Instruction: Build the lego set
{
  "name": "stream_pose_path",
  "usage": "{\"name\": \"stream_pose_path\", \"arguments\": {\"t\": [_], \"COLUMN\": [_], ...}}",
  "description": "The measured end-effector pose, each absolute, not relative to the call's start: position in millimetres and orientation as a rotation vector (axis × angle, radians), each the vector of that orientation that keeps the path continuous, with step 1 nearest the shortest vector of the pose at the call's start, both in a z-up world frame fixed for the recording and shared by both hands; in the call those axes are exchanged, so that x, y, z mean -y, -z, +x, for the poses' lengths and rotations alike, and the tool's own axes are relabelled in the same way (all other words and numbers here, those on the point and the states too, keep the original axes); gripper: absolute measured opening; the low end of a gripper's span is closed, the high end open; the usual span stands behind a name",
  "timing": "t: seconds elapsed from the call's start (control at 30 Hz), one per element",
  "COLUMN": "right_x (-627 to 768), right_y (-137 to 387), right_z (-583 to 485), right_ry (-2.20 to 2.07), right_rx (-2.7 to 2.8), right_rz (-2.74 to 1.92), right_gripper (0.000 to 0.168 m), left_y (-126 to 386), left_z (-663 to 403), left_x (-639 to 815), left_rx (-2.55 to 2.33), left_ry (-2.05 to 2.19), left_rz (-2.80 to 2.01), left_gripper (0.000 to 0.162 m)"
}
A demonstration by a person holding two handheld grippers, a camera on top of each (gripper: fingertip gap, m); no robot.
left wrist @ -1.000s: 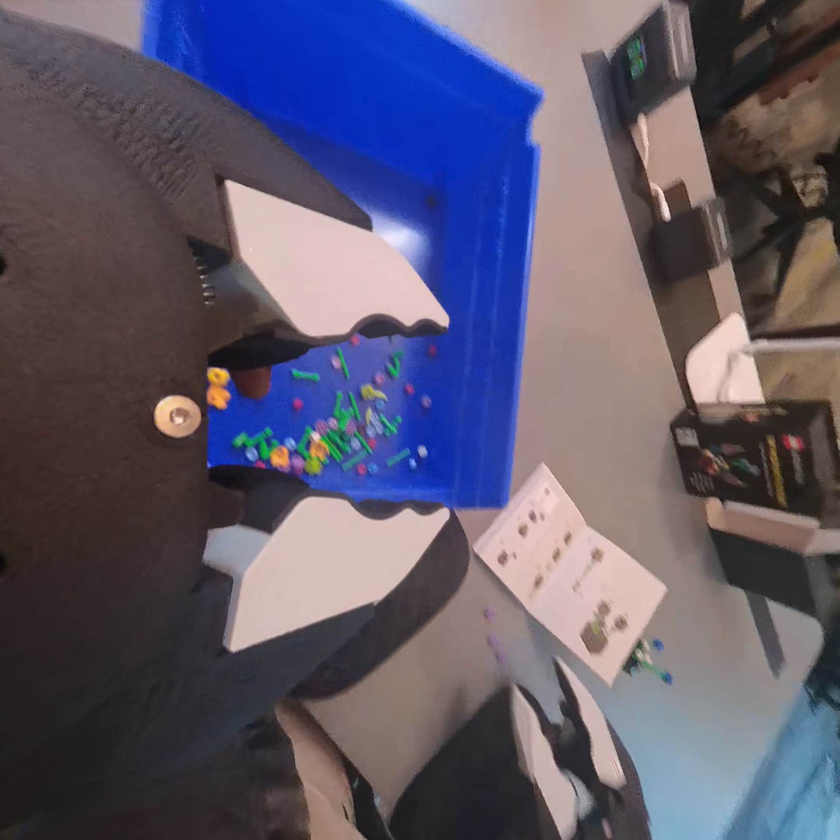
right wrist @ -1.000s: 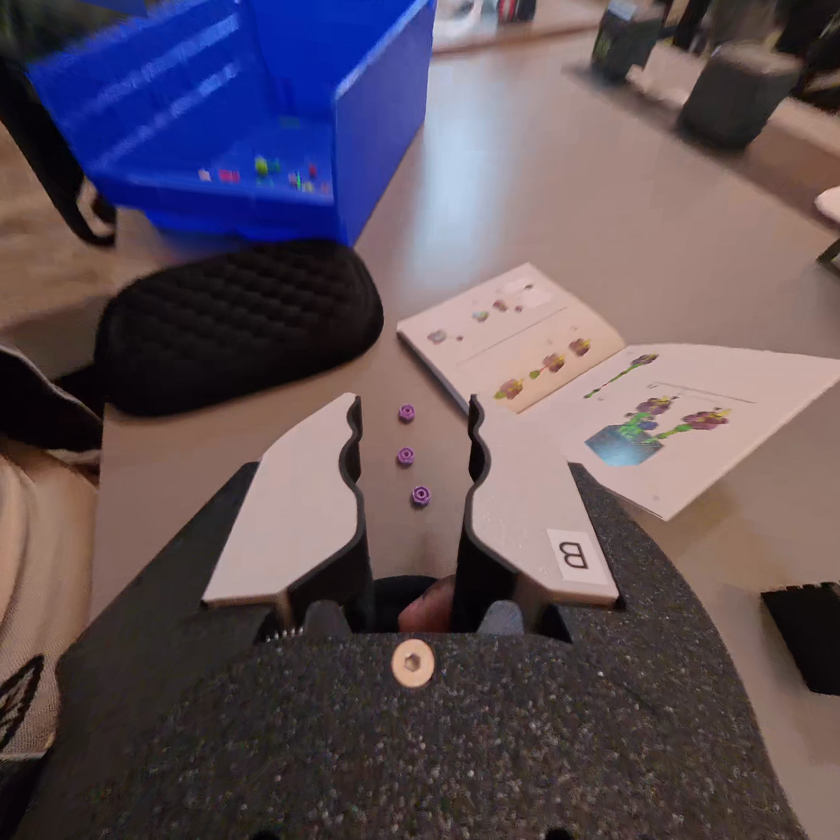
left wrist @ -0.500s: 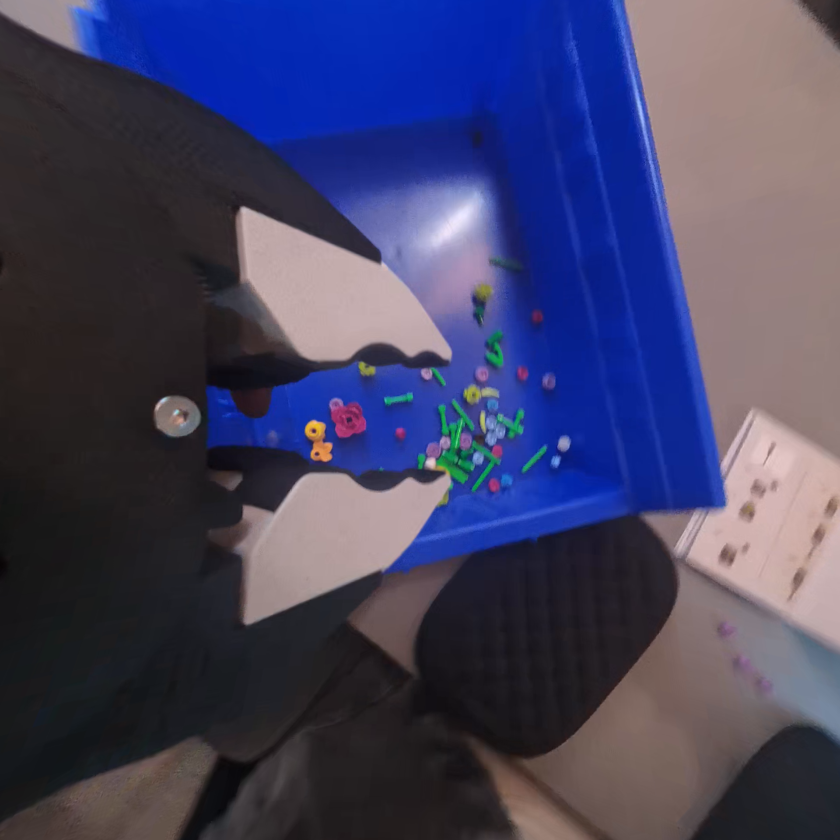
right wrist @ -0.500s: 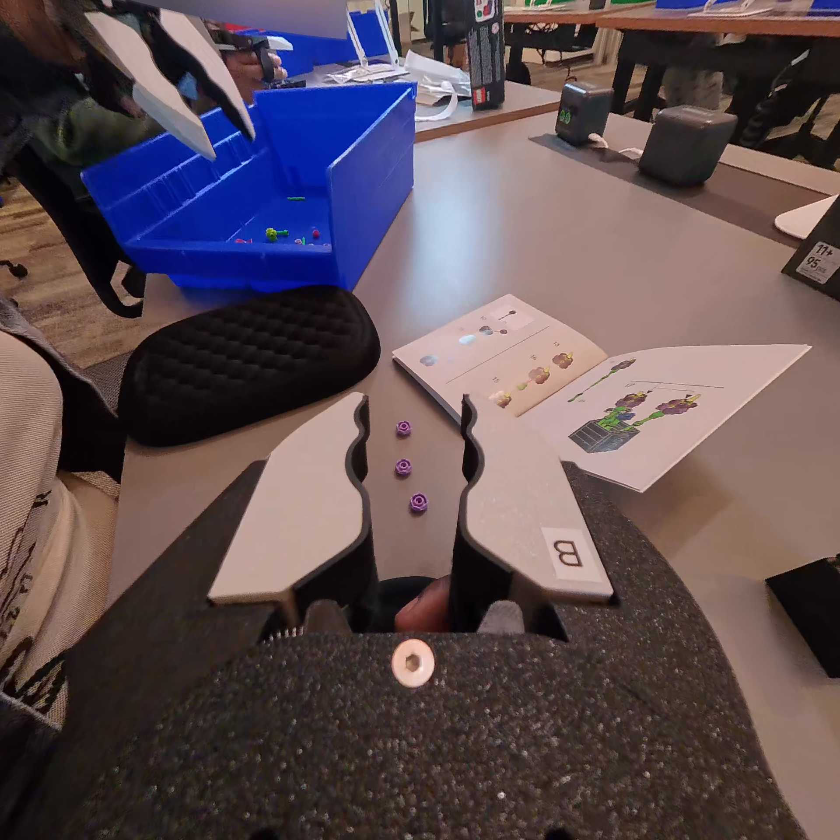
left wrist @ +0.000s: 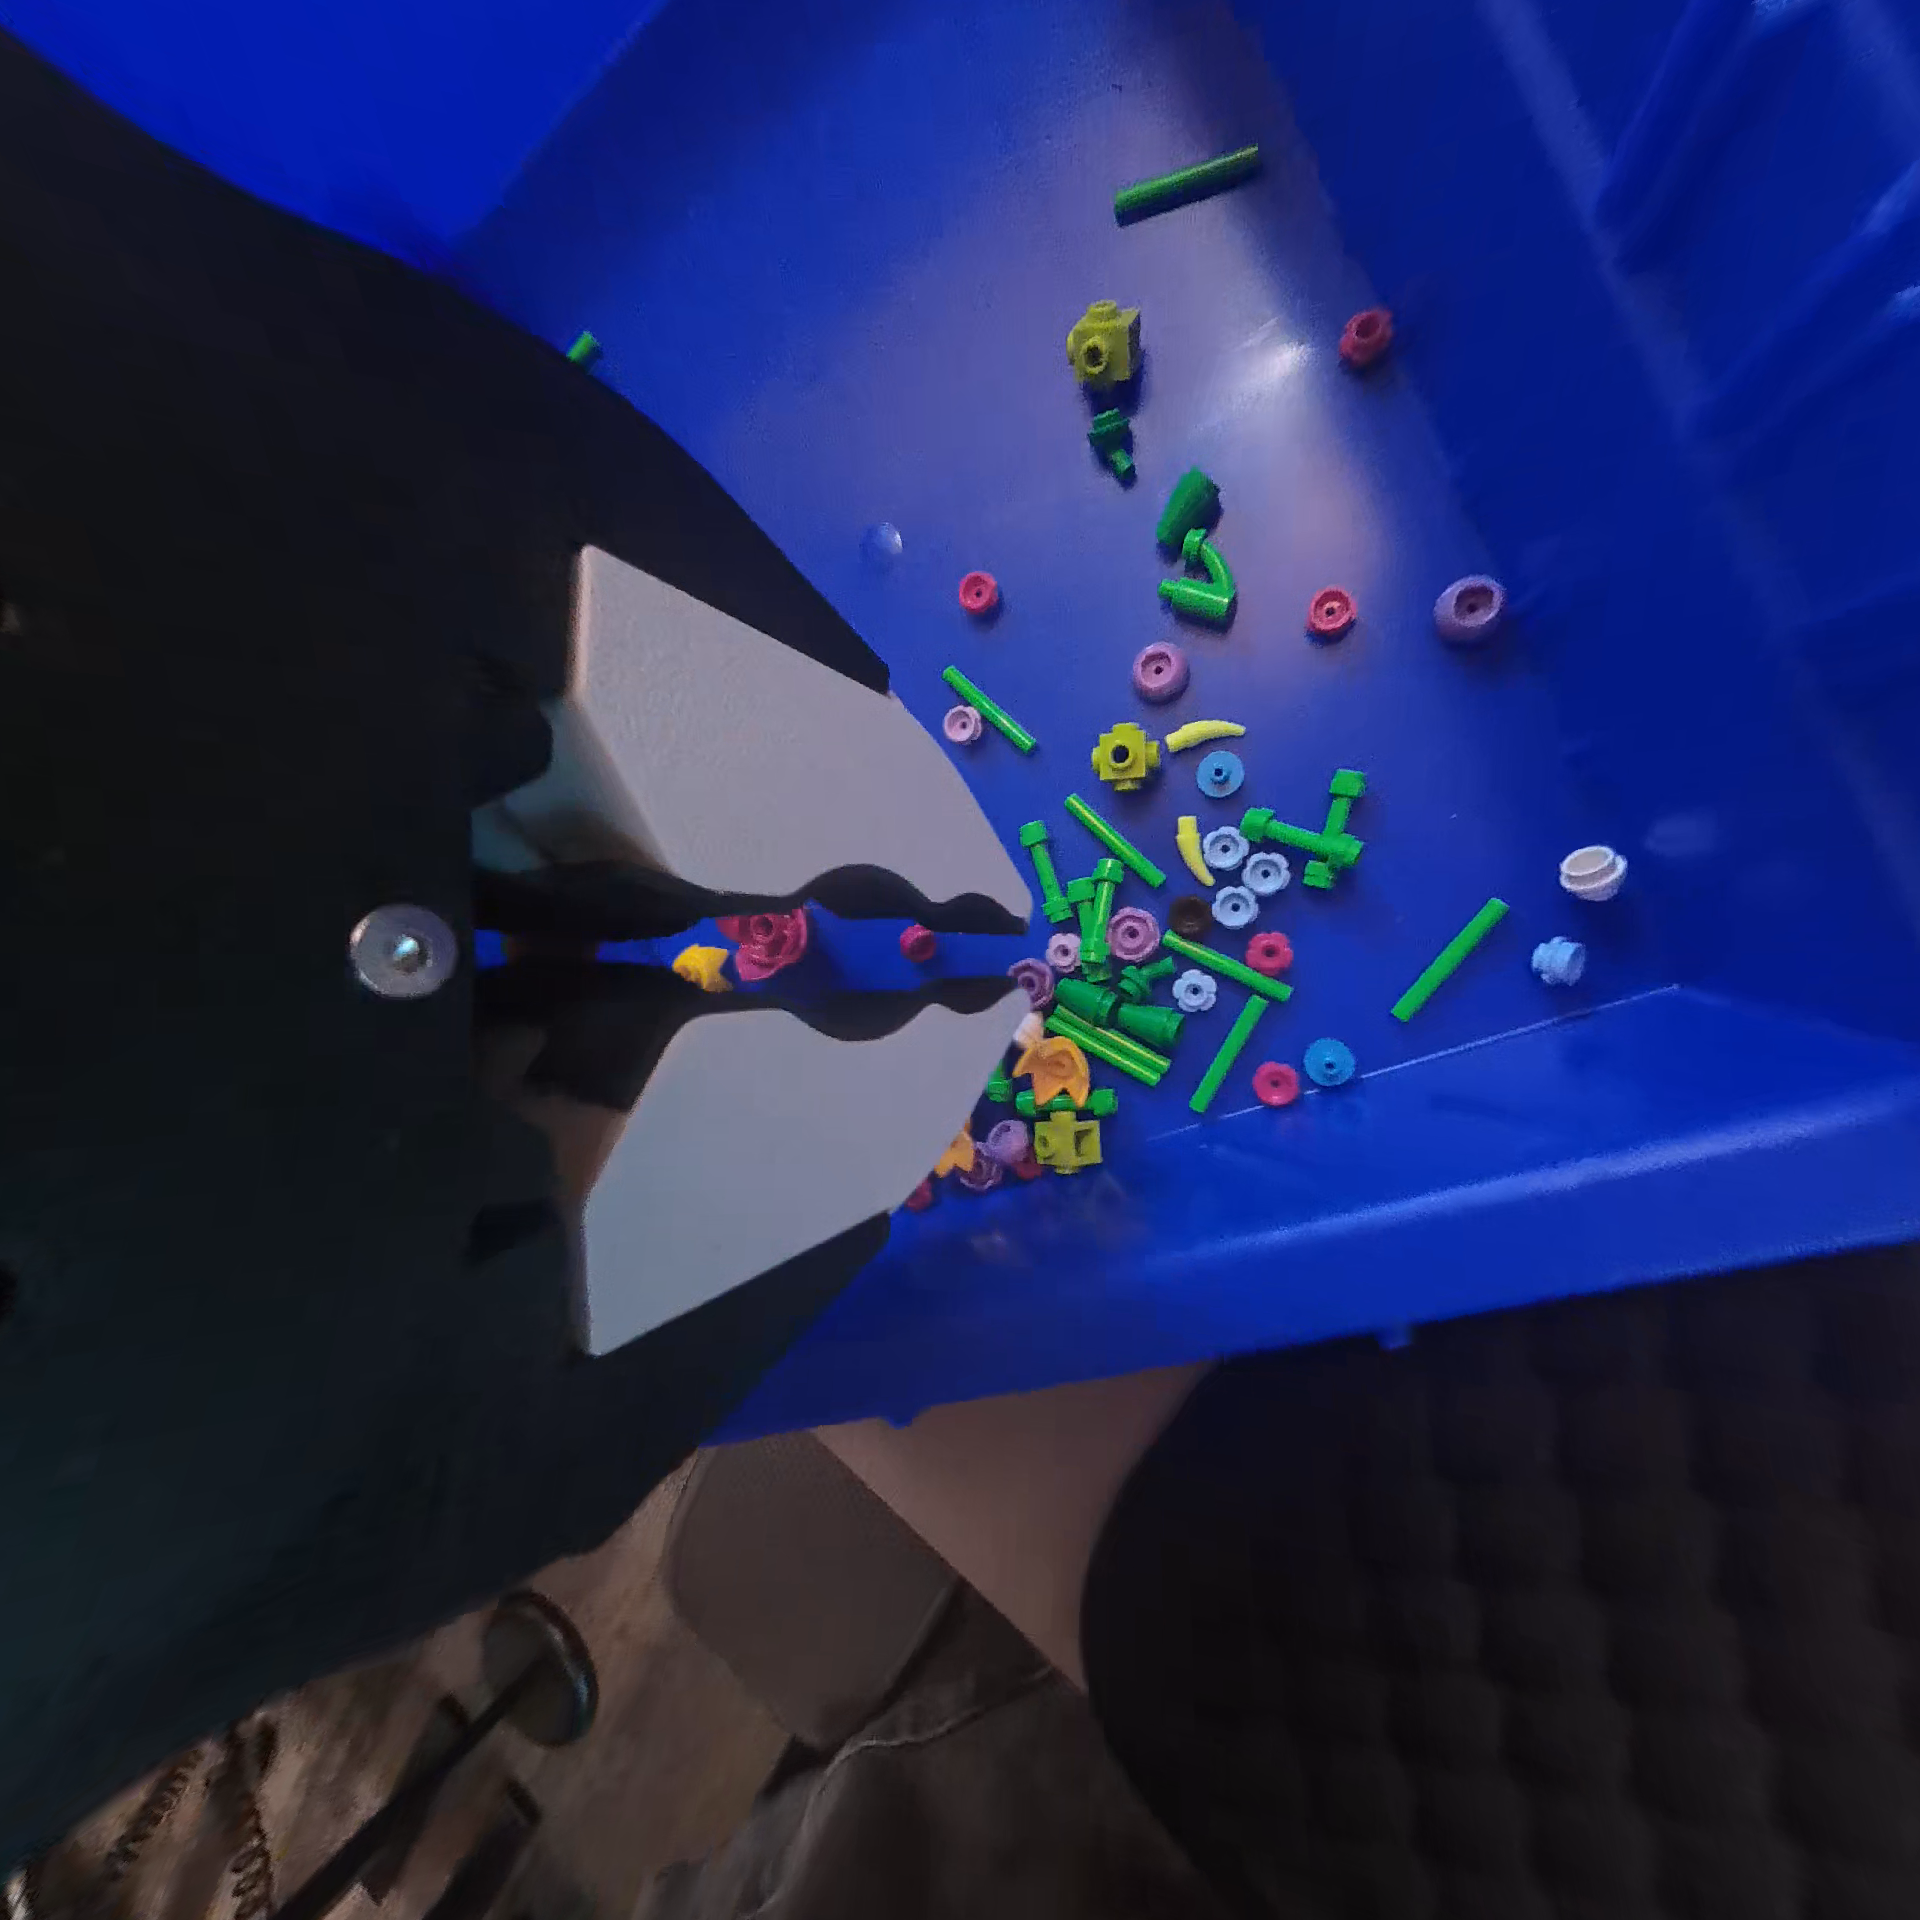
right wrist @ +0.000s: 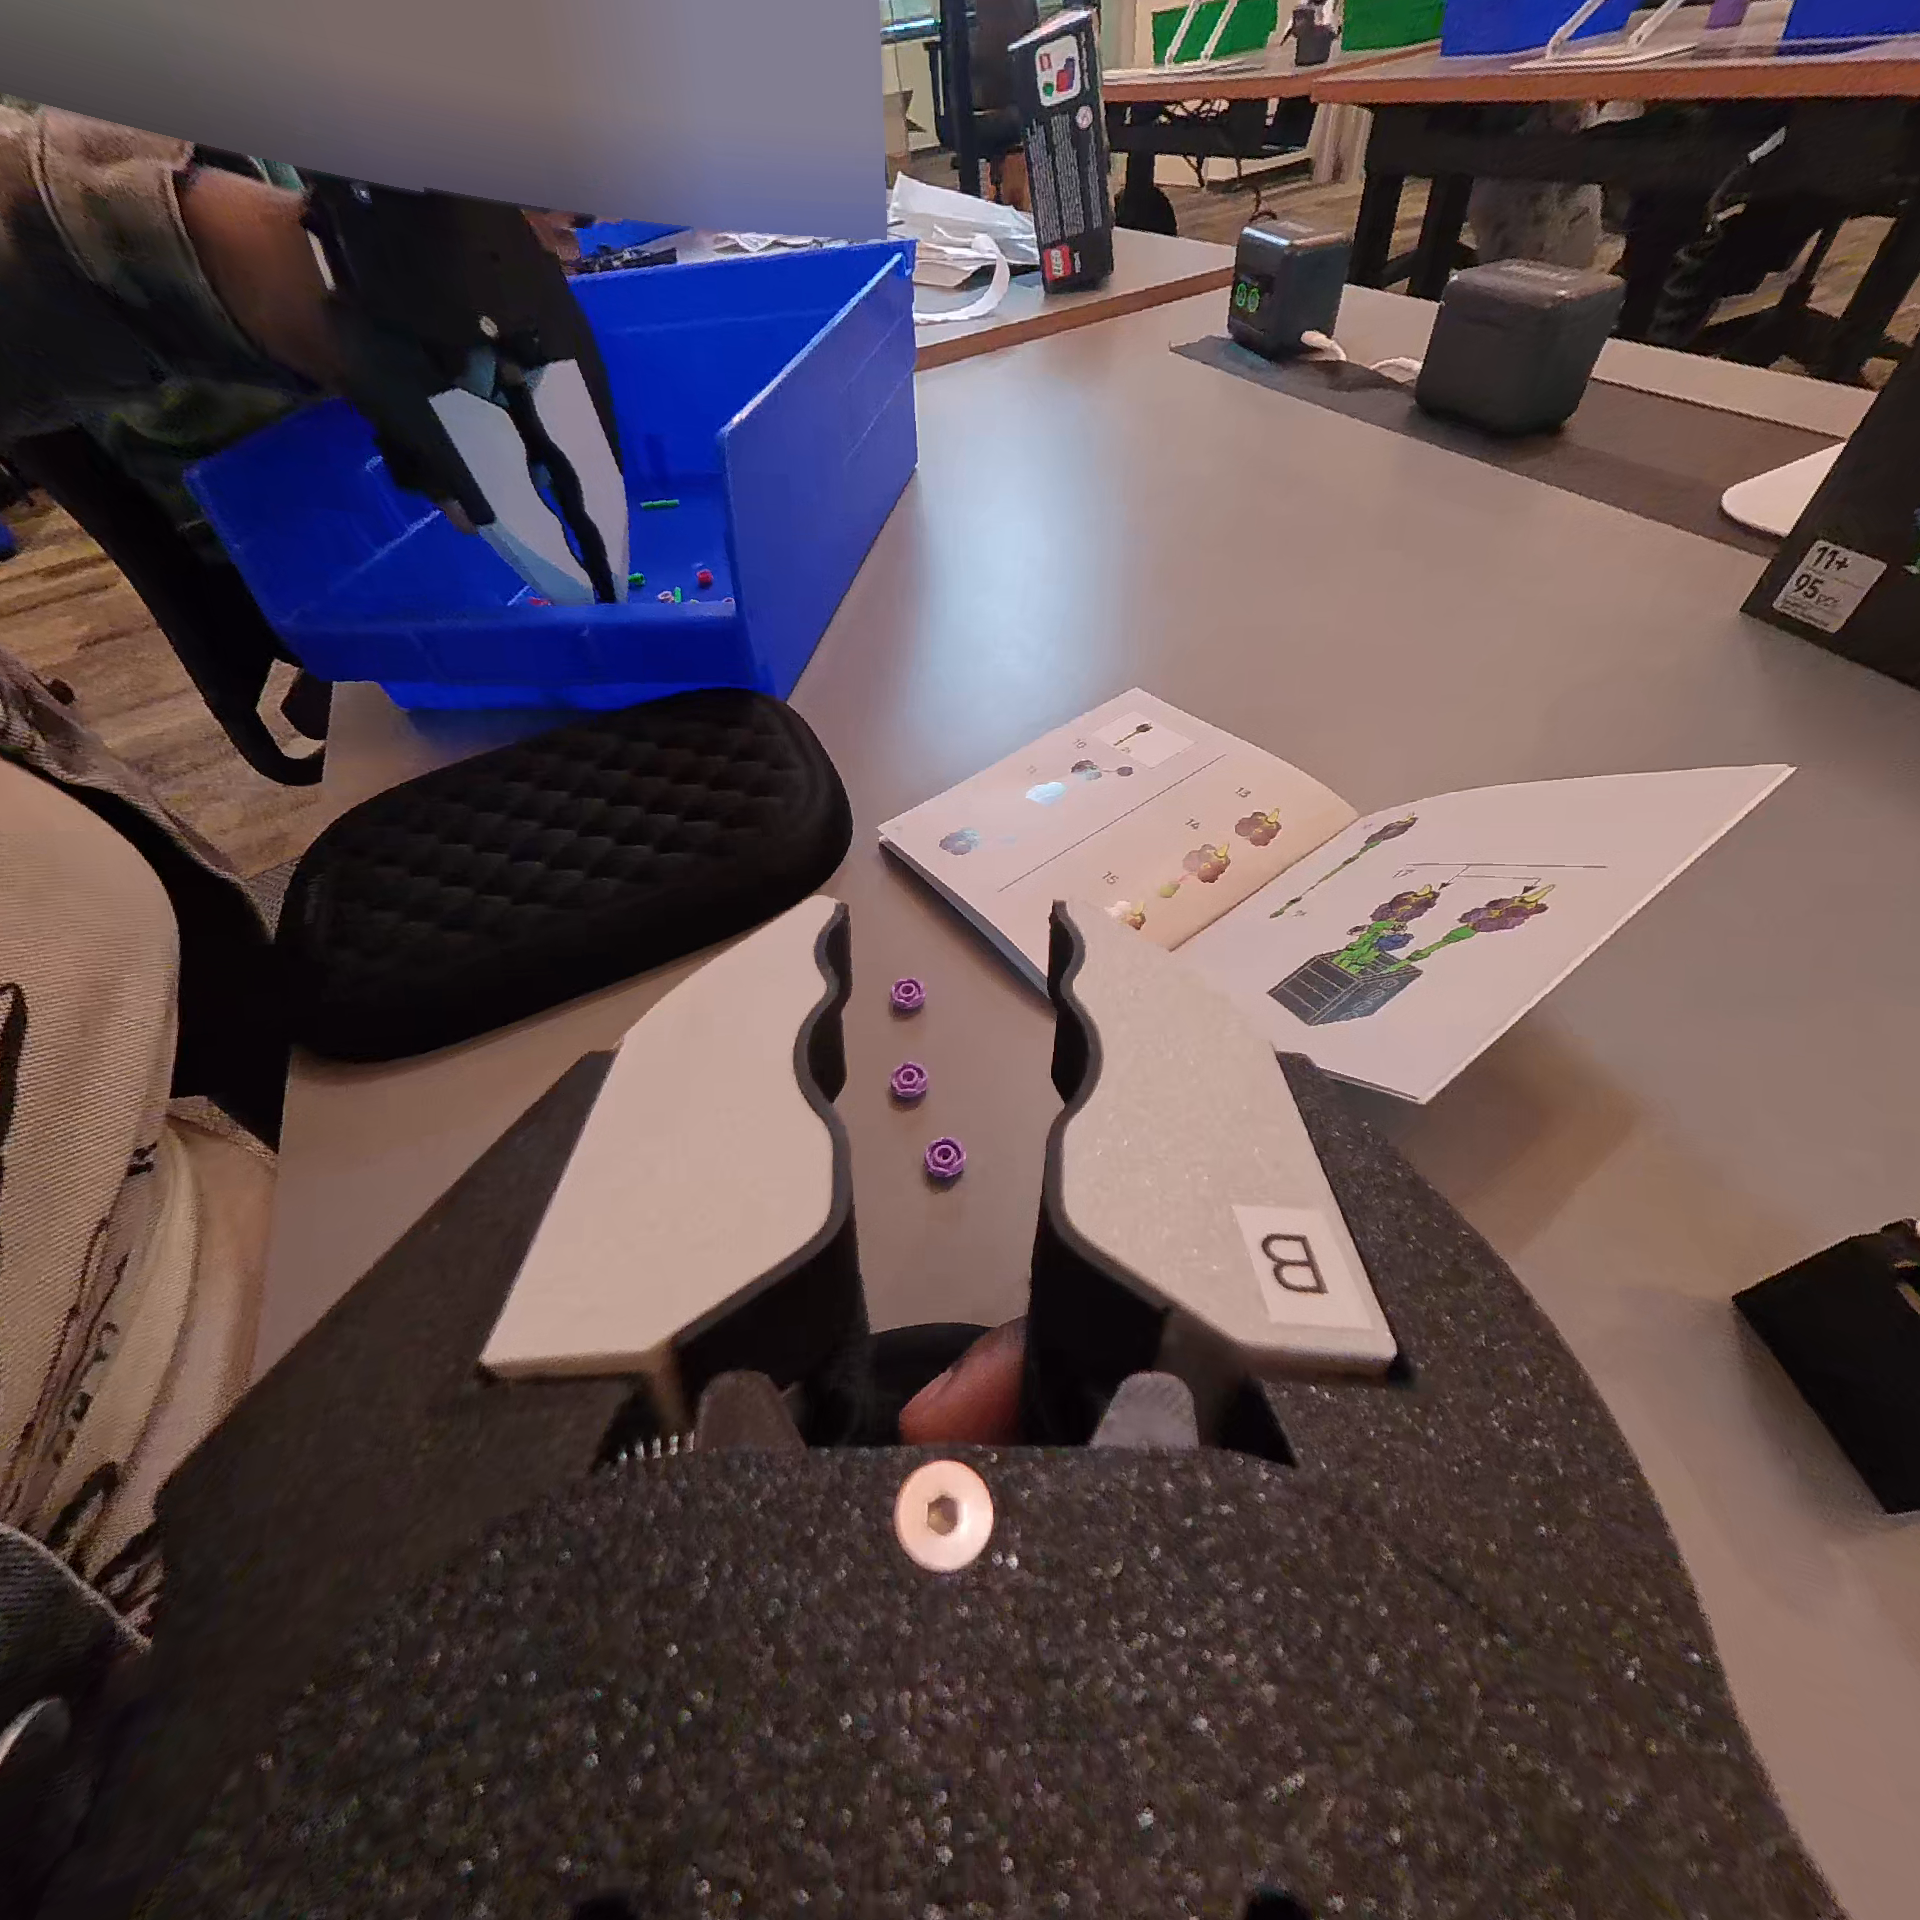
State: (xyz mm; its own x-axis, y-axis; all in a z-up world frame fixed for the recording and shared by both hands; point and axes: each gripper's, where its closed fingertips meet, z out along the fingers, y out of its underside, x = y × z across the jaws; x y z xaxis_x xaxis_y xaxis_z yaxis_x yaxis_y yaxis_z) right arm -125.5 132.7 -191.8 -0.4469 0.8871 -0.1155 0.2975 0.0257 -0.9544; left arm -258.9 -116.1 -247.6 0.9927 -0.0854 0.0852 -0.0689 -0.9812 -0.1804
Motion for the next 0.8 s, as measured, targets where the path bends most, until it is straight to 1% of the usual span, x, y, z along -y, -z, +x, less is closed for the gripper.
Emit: {"name": "stream_pose_path", "arguments": {"t": [0.23,0.43,0.77,0.8], "right_x": [-135.7,-138.1,-140.1,-140.3], "right_y": [185.3,180.6,177.4,177.6], "right_z": [-124.1,-122.2,-120.2,-120.4], "right_ry": [-1.499,-1.538,-1.557,-1.557], "right_rx": [1.735,1.703,1.677,1.677], "right_rz": [-1.196,-1.199,-1.194,-1.198], "right_gripper": [0.035,0.035,0.035,0.035], "left_y": [258.1,258.8,262.1,262.5], "left_z": [-252.2,-252.0,-253.9,-255.0], "left_x": [117.7,126.5,125.6,125.6], "left_rx": [-0.082,-0.086,-0.056,-0.056], "left_ry": [0.151,0.093,0.049,0.035], "left_rz": [-3.0,-3.057,-3.064,-3.063], "left_gripper": [0.01,0.021,0.014,0.011]}}
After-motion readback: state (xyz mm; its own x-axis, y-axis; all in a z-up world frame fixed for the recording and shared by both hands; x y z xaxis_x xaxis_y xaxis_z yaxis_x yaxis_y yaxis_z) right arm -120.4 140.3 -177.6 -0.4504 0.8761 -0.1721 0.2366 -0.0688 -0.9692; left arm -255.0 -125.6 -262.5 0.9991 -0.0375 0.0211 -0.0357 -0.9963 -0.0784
